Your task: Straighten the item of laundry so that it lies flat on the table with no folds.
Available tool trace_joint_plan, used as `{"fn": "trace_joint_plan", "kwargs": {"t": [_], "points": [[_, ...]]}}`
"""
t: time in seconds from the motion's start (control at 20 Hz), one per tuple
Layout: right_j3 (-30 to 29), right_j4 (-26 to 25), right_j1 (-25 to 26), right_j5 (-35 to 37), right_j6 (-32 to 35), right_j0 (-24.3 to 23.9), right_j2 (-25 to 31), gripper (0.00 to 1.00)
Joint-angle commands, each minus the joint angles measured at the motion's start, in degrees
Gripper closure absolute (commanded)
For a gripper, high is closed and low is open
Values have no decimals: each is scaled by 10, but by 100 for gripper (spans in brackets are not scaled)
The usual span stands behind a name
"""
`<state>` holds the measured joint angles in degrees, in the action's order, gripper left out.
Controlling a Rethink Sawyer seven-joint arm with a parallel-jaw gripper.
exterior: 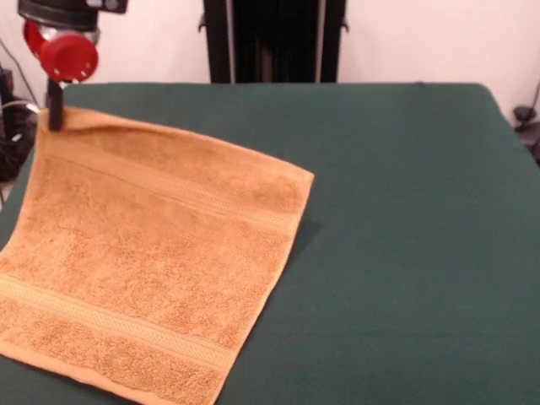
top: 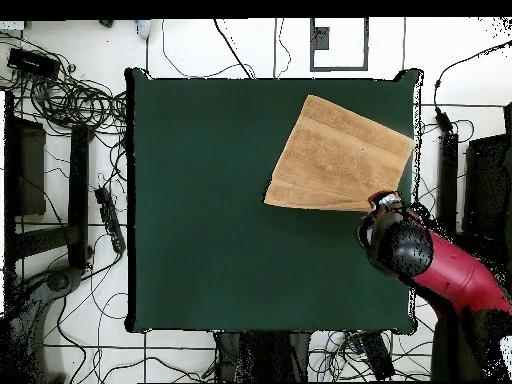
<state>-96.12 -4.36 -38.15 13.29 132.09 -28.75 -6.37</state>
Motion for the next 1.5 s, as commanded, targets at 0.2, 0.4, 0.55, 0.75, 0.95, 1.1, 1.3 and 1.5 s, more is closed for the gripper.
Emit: {"fn": "trace_joint_plan", "kwargs": {"t": [0.2, 0.4, 0.55, 0.75, 0.95, 1.1, 1.3, 1.5], "points": [[-76, -22, -9, 28, -5, -27, 75, 0], [-81, -24, -8, 21, -3, -36, 88, 0], [-76, -13, 1, 30, 12, -30, 86, 0], [-69, -7, 12, 31, 19, -29, 88, 0], [-60, -8, 14, 41, 13, -26, 88, 0], [-34, -1, 26, 67, 7, -23, 89, 0], [36, 12, 73, 114, 15, 1, 72, 0], [112, 16, 120, 172, 11, 13, 62, 0]]}}
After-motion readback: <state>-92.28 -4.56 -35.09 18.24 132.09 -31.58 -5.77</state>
